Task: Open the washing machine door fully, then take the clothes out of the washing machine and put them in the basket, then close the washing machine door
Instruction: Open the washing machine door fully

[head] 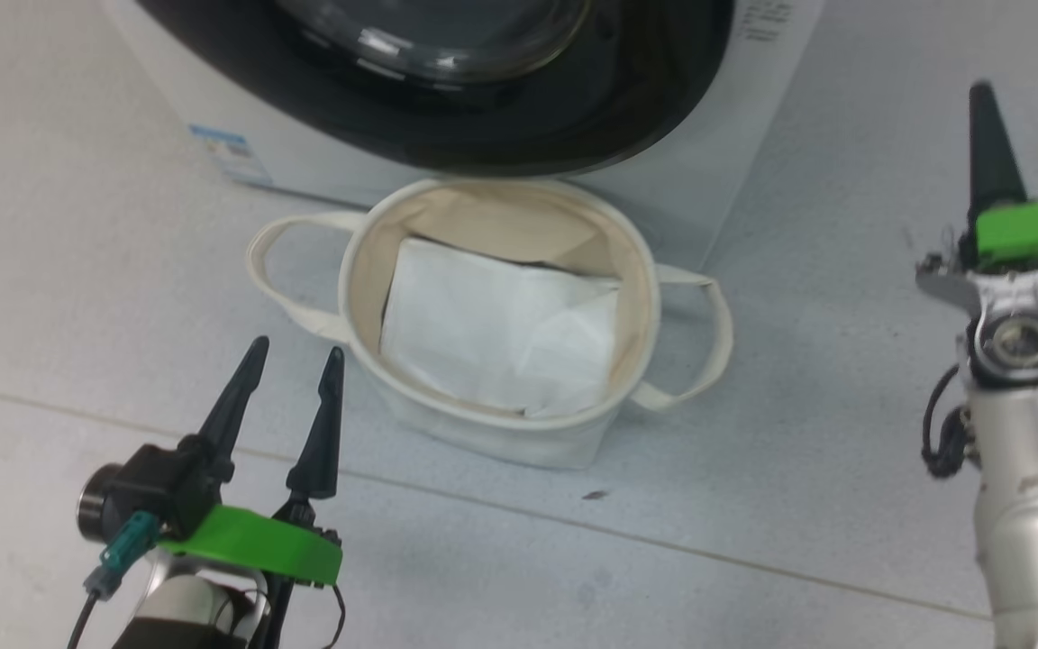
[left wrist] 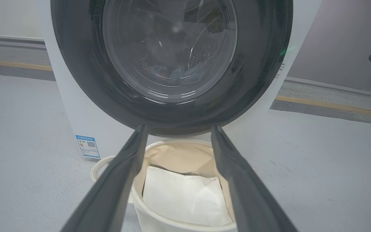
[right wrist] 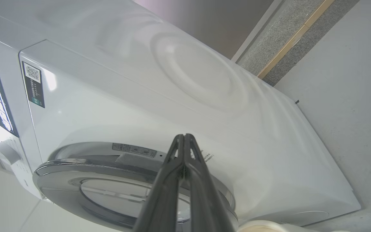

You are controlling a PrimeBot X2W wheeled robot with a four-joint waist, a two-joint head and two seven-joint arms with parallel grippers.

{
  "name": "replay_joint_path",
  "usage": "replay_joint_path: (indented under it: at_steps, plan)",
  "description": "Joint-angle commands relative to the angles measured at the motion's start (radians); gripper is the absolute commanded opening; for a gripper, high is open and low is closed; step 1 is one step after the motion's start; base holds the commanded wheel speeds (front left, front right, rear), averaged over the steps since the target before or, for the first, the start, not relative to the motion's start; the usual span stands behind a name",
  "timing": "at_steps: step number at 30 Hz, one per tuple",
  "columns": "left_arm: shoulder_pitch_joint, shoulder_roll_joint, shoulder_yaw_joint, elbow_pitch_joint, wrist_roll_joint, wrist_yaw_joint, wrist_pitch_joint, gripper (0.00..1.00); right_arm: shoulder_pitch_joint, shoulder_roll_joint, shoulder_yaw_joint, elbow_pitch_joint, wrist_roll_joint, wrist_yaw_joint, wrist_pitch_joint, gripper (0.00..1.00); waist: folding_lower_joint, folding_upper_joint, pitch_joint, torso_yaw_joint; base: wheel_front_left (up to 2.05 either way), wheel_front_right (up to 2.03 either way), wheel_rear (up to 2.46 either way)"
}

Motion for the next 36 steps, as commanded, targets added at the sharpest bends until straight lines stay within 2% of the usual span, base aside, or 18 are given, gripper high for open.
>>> replay_joint_path:
  at_steps: [1,12,22,36]
  plan:
    - [-0.036,0.024,0.035,-0.04,0.005,0.002,-0.009,1.0,-0.053,-0.007,0.025,-0.024,0.018,0.004,0.008,0.0,0.0,0.0,0.027,0.022,0.0,0.0,0.0]
    - [-0.058,0.02,0.034,-0.076,0.033,-0.007,-0.023,1.0,-0.237,-0.059,0.075,0.079,0.146,0.004,0.068,0.0,0.0,0.0,0.089,0.084,0.0,0.0,0.0]
    - [-0.054,0.004,0.032,-0.081,0.035,-0.006,-0.026,1.0,-0.391,-0.088,0.144,0.218,0.203,0.004,0.188,0.0,0.0,0.0,0.139,0.14,0.0,0.0,0.0]
    - [-0.048,-0.014,0.034,-0.066,0.036,-0.013,-0.027,1.0,-0.497,-0.107,0.161,0.305,0.268,0.004,0.247,0.0,0.0,0.0,0.15,0.193,0.0,0.0,0.0]
